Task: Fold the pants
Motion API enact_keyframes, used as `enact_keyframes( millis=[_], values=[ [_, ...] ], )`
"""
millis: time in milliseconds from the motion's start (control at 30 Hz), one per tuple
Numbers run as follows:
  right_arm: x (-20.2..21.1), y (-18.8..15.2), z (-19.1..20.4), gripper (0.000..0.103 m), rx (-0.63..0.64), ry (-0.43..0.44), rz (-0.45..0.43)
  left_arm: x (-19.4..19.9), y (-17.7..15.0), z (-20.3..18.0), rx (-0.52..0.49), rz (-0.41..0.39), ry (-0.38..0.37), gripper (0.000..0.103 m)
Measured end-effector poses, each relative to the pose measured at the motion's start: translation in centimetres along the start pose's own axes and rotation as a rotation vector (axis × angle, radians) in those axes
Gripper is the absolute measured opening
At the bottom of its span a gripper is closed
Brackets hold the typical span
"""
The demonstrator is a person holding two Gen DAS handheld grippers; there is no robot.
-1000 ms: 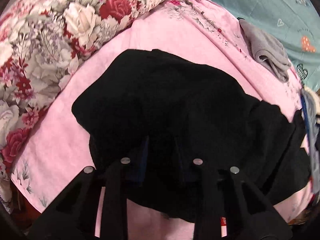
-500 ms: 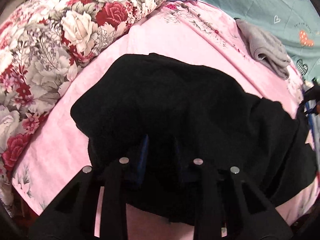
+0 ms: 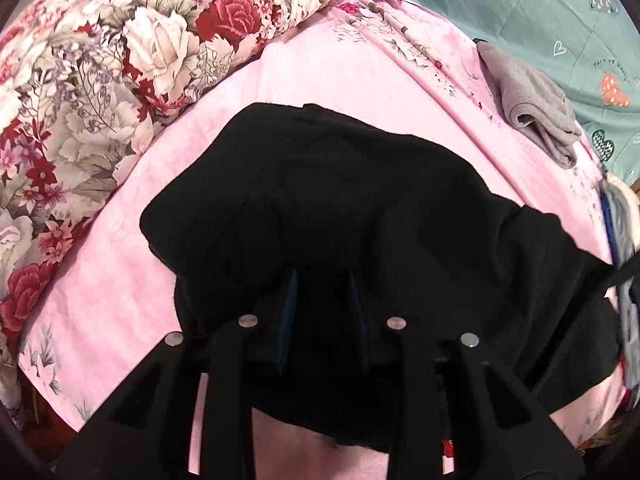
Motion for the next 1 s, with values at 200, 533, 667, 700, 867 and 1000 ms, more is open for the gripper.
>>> enact_keyframes(
  millis=[200, 533, 667, 700, 867, 1000],
  values=[
    [4.8, -7.9, -7.5, 0.013, -0.028, 0.051, -0.052, -0.1, 0.4, 1.7, 0.084, 0.052, -0.148, 0.027],
    [-1.4, -16.5, -17.1, 0.046, -0.173, 0.187, -0.020, -0.4, 0.6, 0.9, 0.102, 0.074, -0.086, 0.027],
    [-0.3, -16.8, -18.3, 0.051, -0.204, 0.179, -0.005, -0.4, 0.5, 0.4, 0.089, 0.047, -0.035, 0.027],
    [-0.2, -16.8, -18.6, 0.051, -0.224, 0.194, 0.013, -0.4, 0.5, 0.4, 0.087, 0.045, -0.027, 0.027],
    [-1.3, -16.0, -18.6, 0.051, -0.278, 0.312, 0.048, -0.5, 0.8, 0.2, 0.090, 0.048, 0.000, 0.027],
    [-1.4, -15.1, -18.1, 0.020, -0.277, 0.324, -0.002, -0.2, 0.6, 0.7, 0.092, 0.063, -0.023, 0.027]
  ],
)
Point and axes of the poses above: each gripper's, at about its wrist camera, not at the fingertips, and x roughly against the way its jaws point, z to its left, y to its top, the point moved 4 cm from there along -x, roughly the way its jaws point, and after that the axes turned 2 degrees about y, right-handed, at the moved point
